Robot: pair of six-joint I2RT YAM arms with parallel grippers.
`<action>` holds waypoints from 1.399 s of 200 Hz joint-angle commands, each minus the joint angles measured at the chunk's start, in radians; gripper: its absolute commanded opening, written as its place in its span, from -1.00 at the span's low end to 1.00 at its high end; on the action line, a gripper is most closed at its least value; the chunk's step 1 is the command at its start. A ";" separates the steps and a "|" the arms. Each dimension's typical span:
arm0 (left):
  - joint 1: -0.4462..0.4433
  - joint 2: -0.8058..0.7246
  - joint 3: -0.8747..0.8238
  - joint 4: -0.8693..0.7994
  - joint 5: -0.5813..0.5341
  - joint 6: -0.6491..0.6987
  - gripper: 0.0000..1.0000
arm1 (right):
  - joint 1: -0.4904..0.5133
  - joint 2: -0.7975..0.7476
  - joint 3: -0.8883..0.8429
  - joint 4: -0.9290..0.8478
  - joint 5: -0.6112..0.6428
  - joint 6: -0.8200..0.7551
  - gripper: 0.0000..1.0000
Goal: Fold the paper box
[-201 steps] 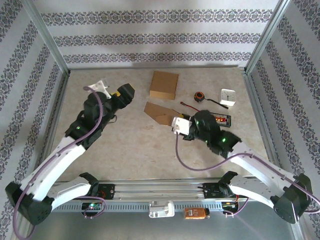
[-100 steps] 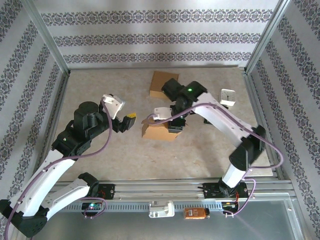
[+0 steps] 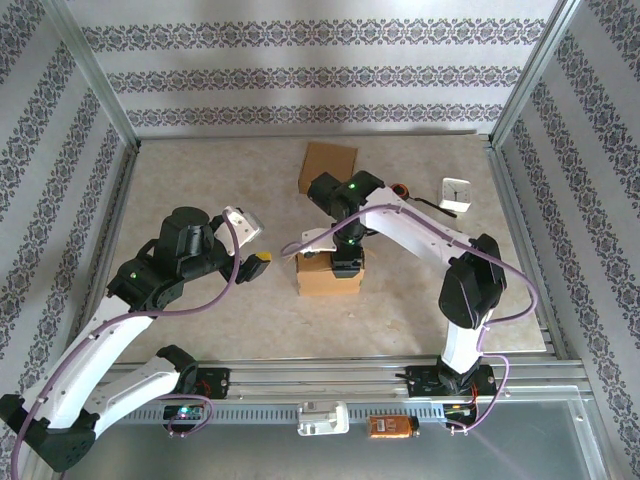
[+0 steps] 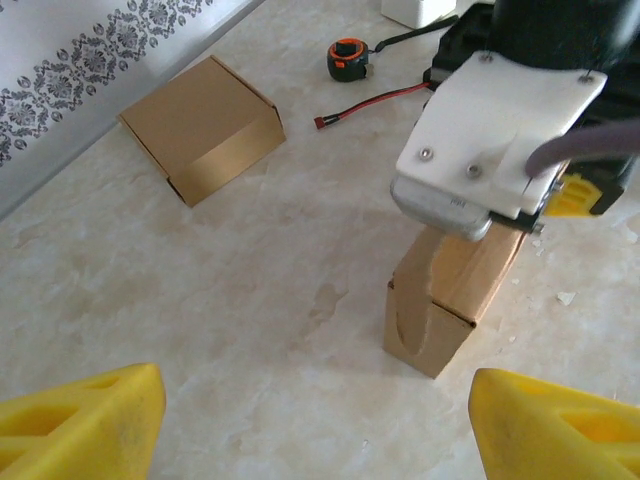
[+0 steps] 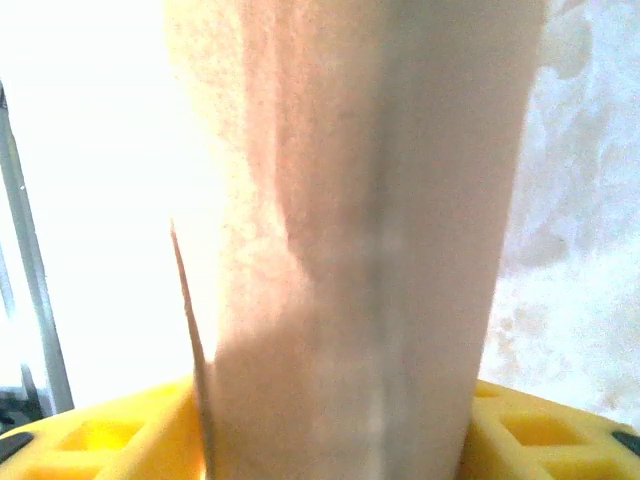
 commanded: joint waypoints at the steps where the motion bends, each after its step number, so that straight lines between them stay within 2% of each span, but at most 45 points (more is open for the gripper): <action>1: 0.007 -0.011 0.002 0.016 0.039 0.013 0.59 | 0.007 -0.051 -0.019 0.047 -0.001 -0.001 0.20; 54: 0.006 -0.011 -0.015 0.034 0.052 -0.005 0.61 | -0.008 -0.147 -0.047 0.102 -0.043 0.012 0.38; 96: 0.007 -0.007 -0.018 0.075 0.068 -0.043 0.64 | -0.042 -0.263 -0.087 0.202 -0.104 0.076 0.43; 106: 0.007 -0.002 -0.013 0.089 0.068 -0.069 0.65 | -0.054 -0.293 -0.086 0.245 -0.111 0.171 0.44; 119: 0.007 0.001 -0.006 0.114 0.072 -0.119 0.64 | -0.083 -0.338 -0.078 0.332 -0.112 0.372 0.48; 148: 0.007 0.002 -0.008 0.190 0.057 -0.237 0.65 | -0.214 -0.460 -0.179 0.501 -0.197 0.783 0.48; 187: 0.007 0.038 0.030 0.160 0.068 -0.329 0.66 | -0.341 -0.628 -0.364 0.552 -0.338 1.065 0.47; 212: 0.007 0.075 0.046 0.126 0.177 -0.359 0.67 | -0.378 -0.694 -0.468 0.532 -0.408 1.123 0.48; 232: 0.007 0.109 0.039 0.131 0.304 -0.366 0.67 | -0.377 -0.729 -0.522 0.491 -0.389 1.111 0.47; 243: 0.007 0.125 0.027 0.138 0.349 -0.363 0.68 | -0.377 -0.748 -0.555 0.480 -0.369 1.094 0.40; 280: -0.009 0.168 0.015 0.120 0.364 -0.347 0.70 | -0.344 -0.772 -0.632 0.485 -0.312 1.042 0.16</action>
